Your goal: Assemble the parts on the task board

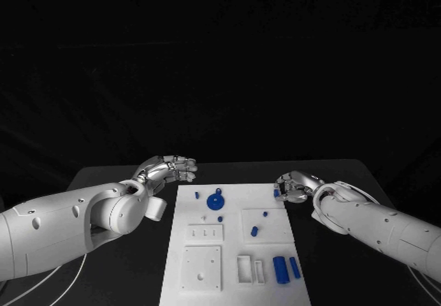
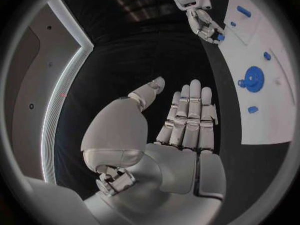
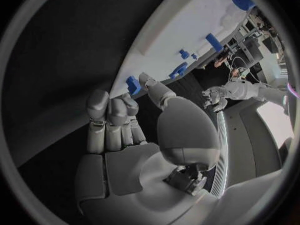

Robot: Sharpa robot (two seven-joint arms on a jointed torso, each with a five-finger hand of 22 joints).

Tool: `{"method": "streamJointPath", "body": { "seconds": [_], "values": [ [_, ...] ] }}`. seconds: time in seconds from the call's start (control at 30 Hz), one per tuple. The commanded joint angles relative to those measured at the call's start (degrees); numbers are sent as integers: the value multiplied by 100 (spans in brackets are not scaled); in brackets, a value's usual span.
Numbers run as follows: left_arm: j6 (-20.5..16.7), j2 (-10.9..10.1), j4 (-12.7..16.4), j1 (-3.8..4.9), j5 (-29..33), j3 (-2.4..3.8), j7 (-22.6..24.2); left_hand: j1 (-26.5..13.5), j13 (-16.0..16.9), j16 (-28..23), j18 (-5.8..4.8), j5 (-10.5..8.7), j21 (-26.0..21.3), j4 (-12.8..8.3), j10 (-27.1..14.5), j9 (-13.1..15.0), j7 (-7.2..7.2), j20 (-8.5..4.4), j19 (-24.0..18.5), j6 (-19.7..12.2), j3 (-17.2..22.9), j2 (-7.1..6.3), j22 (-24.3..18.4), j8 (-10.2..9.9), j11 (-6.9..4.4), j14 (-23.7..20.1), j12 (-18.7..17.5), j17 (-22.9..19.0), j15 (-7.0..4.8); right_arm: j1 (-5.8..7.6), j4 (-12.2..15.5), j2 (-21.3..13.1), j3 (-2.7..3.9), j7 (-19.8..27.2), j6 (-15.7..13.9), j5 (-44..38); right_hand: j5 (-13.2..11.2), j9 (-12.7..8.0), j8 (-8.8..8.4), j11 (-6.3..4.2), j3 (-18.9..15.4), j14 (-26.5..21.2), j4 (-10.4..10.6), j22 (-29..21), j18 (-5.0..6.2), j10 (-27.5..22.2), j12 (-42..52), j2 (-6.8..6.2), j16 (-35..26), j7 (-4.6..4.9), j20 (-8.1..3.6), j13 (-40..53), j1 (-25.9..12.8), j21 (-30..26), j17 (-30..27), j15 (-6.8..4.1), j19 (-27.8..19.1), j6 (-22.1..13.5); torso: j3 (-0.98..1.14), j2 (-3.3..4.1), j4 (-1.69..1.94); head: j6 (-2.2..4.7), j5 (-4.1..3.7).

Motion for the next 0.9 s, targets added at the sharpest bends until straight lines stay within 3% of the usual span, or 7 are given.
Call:
{"method": "streamJointPath", "body": {
  "seconds": [0.03,0.23,0.9],
  "values": [
    [89,-2,34,3,-26,4,66,-47,-8,26,38,-13,29,-41,-3,4,22,-2,-50,18,7,14,122,-17,37,-38,-12,6,20,-17,-17,29,-6,40,21,42,-166,-7,13,-38,125,11,11,79,359,5,-21,73,-25,1,3,-5,9,-18,12,-30,2,70,-1,5,-8,-11,11],
    [88,-11,47,4,-39,5,63,-48,-8,26,38,-13,29,-41,-3,5,23,-2,-51,18,7,14,122,-18,38,-39,-13,6,20,-28,-47,63,-10,34,54,42,-447,-9,35,-52,416,20,96,83,359,17,-20,109,-33,-8,7,-3,28,-14,30,-40,15,141,4,2,-17,-25,19],
    [87,-12,37,4,-40,5,55,-52,-10,27,38,-14,30,-41,-5,5,24,-2,-52,15,9,15,121,-21,40,-39,-17,7,20,-46,-14,63,-15,28,66,23,-503,64,221,-24,798,23,169,95,359,27,0,149,-25,21,-14,10,20,26,77,-15,28,542,7,-5,-17,-45,18]
  ]
}}
